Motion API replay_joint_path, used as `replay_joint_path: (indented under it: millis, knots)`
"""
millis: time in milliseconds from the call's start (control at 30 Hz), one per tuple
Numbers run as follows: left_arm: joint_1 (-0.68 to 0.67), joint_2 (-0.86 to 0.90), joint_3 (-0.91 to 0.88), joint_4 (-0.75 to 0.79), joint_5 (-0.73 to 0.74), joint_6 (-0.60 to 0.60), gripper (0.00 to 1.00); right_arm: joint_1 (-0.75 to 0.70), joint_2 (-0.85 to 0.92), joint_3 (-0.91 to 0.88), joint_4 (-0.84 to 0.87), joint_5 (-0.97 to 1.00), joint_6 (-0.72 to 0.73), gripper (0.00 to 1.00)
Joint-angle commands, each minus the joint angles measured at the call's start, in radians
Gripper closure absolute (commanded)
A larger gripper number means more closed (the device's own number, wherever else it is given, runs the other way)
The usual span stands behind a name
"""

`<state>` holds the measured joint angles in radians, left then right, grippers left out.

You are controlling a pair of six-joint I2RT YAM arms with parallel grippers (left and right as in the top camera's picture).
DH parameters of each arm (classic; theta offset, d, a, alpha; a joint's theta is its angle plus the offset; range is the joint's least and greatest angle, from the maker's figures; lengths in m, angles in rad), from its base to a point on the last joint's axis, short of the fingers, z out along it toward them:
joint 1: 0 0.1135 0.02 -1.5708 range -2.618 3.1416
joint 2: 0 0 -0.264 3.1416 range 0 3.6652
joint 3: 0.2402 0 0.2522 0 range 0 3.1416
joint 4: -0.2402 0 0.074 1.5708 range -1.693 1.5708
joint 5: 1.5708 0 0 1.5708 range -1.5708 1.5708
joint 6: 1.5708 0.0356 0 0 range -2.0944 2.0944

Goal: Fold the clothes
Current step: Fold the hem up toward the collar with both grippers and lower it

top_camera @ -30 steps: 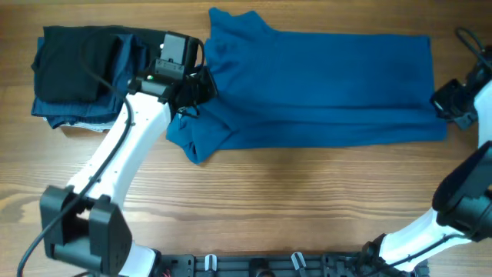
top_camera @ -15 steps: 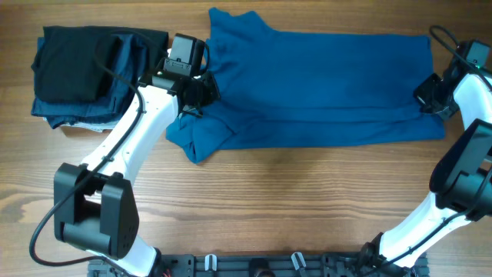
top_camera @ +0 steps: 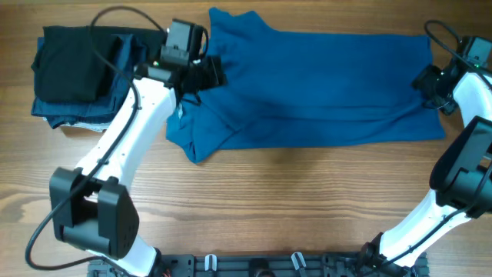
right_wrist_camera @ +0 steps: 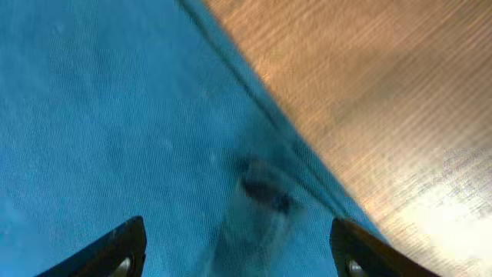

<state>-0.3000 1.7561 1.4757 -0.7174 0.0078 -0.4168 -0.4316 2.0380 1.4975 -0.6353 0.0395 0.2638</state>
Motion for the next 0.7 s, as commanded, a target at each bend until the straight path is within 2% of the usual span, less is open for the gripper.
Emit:
replay_joint_path:
  millis: [0,33,100,133,233,267,400,567,667]
  knots:
    - [0.003,-0.076,0.088,-0.100,-0.025,-0.005,0.15,0.002,-0.097,0.041,-0.097,-0.033,-0.089,0.23]
    - [0.003,-0.086,0.088,-0.135,-0.025,-0.020,0.27,0.002,-0.116,0.041,-0.141,-0.033,-0.089,0.24]
    - [0.003,-0.089,0.088,-0.219,-0.024,-0.050,0.75,-0.001,-0.142,0.041,-0.242,-0.033,-0.087,0.32]
    - [0.003,-0.087,0.087,-0.267,-0.024,-0.075,0.96,-0.002,-0.147,0.041,-0.292,-0.033,-0.078,0.48]
    - [0.003,-0.071,0.062,-0.379,-0.024,-0.123,0.96,-0.002,-0.145,0.022,-0.353,-0.037,-0.069,0.92]
    - [0.003,-0.066,0.044,-0.394,-0.023,-0.123,0.96,-0.002,-0.145,0.004,-0.352,-0.037,-0.069,0.96]
    - [0.003,-0.051,-0.046,-0.376,0.005,-0.123,0.96,-0.005,-0.144,-0.064,-0.301,-0.037,-0.071,0.96]
    - [0.003,-0.031,-0.156,-0.273,0.133,-0.123,0.96,-0.026,-0.143,-0.155,-0.177,-0.015,-0.085,0.96]
    - [0.002,-0.005,-0.196,-0.214,0.140,-0.122,0.96,-0.049,-0.142,-0.191,-0.140,-0.026,-0.086,0.96]
